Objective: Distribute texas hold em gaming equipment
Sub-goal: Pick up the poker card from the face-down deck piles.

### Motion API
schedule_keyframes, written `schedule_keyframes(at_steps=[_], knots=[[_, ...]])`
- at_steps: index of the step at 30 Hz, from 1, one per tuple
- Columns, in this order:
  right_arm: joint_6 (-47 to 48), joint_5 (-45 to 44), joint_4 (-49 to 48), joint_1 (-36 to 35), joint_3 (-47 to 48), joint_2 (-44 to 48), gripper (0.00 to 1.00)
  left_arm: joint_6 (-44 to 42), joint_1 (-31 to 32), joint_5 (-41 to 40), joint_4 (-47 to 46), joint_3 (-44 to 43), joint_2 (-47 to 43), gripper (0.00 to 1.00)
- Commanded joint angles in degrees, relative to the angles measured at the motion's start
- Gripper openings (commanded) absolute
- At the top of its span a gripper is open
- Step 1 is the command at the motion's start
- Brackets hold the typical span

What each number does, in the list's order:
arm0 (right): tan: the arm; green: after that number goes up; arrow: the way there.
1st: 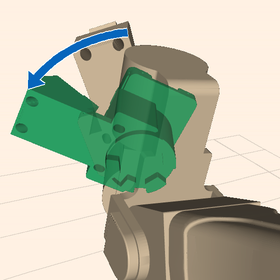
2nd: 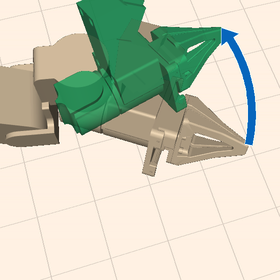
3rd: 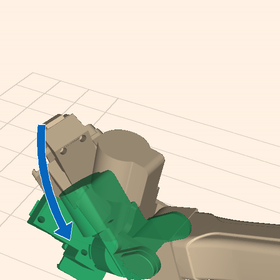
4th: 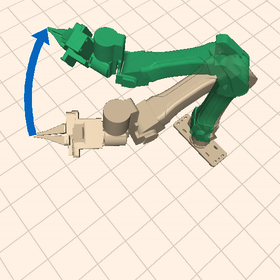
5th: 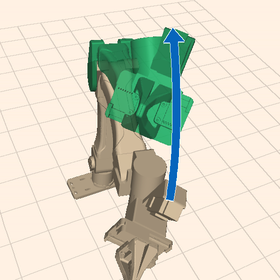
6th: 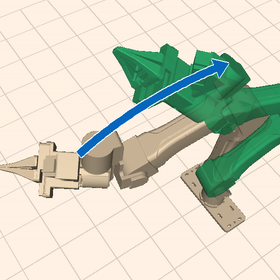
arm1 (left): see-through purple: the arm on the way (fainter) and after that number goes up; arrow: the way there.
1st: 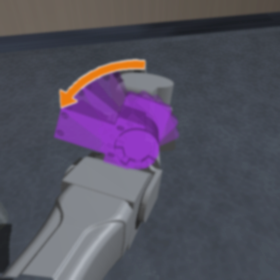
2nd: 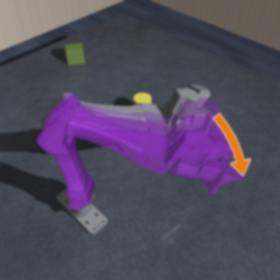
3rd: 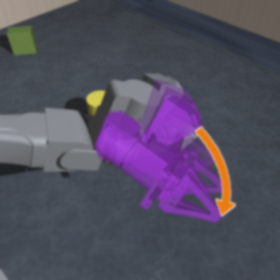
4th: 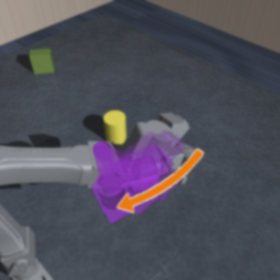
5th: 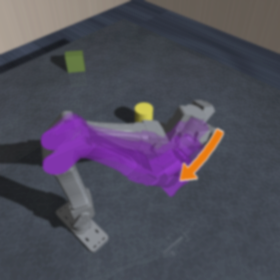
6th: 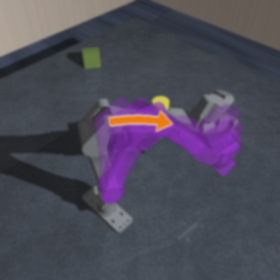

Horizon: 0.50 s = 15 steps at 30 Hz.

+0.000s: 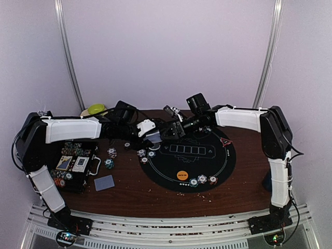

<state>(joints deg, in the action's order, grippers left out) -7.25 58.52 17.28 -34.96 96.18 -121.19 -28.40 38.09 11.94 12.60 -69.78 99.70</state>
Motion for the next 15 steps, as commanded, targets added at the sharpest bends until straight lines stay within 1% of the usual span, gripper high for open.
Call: schedule_keyframes(at_steps=[1,15], knots=[[-10.46,3.03,-10.78,0.07,-1.29,0.17,0.55,-1.04,0.63,2.16,-0.56,-0.87,-2.49,0.03],[-11.97,1.2,-10.15,-1.64,2.06,-3.49,0.55,-1.48,1.4,3.52,0.58,-1.41,-1.77,0.03]])
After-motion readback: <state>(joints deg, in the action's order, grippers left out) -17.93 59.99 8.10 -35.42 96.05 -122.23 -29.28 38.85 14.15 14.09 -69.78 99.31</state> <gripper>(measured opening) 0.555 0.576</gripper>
